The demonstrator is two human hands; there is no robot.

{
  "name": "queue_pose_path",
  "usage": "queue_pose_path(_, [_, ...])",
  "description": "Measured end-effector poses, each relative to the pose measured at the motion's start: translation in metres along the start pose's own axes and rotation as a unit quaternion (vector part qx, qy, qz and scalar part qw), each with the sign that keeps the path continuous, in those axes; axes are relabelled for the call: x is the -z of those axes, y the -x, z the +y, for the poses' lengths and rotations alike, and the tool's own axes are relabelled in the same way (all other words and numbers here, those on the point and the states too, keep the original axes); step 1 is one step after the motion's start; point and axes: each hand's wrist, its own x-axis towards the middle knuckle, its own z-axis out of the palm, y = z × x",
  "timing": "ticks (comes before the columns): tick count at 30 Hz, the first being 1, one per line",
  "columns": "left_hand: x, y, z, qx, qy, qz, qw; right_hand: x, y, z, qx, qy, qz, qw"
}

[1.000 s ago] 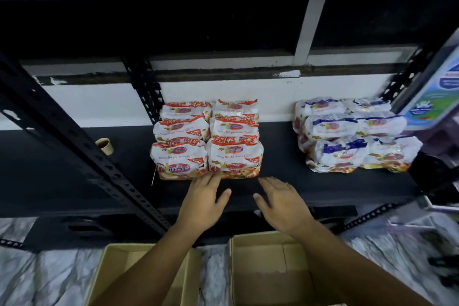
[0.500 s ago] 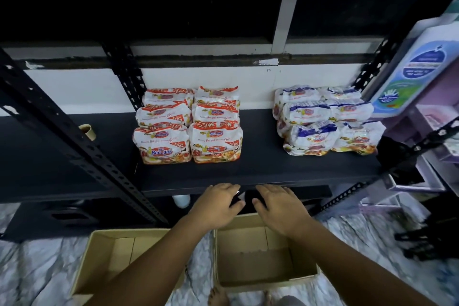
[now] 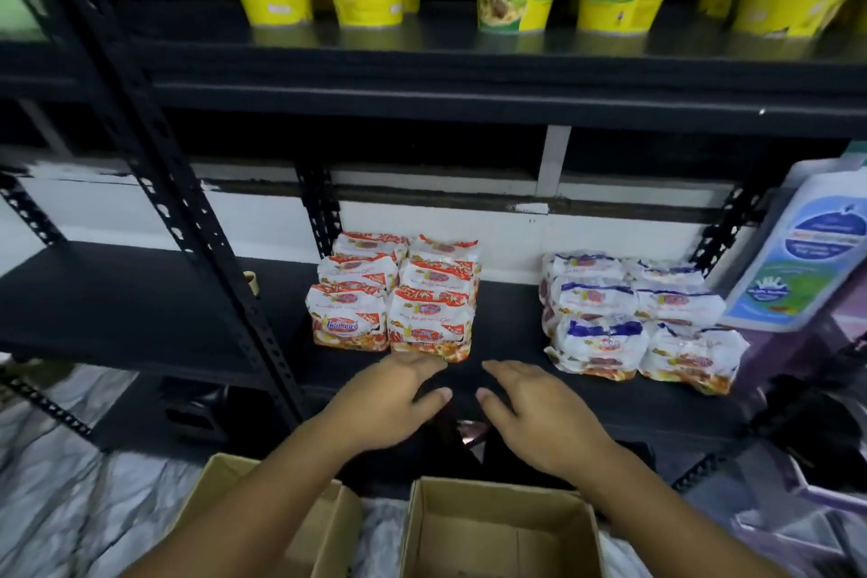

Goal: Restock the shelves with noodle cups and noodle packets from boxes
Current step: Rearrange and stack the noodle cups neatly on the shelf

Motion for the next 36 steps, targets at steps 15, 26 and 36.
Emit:
queue_pose_path(15, [0.219,0.053,0.078,-0.025,-0.083,0.211,0.974,0.199,-0.013,-0.084,0.194,-0.012,0.129,0.972])
queue_pose_path(26, [0.322,0.026,0.058,-0.039,-0.099,0.295,0.949,0.271,-0.089,-0.146,0.232,0.031,0.232,0.944])
queue_pose_path(36, [0.360,-0.044,-0.011,-0.023,-0.097,0.258,0.961,0.274,-0.177,-0.177,0.042,0.076,0.160,0.983])
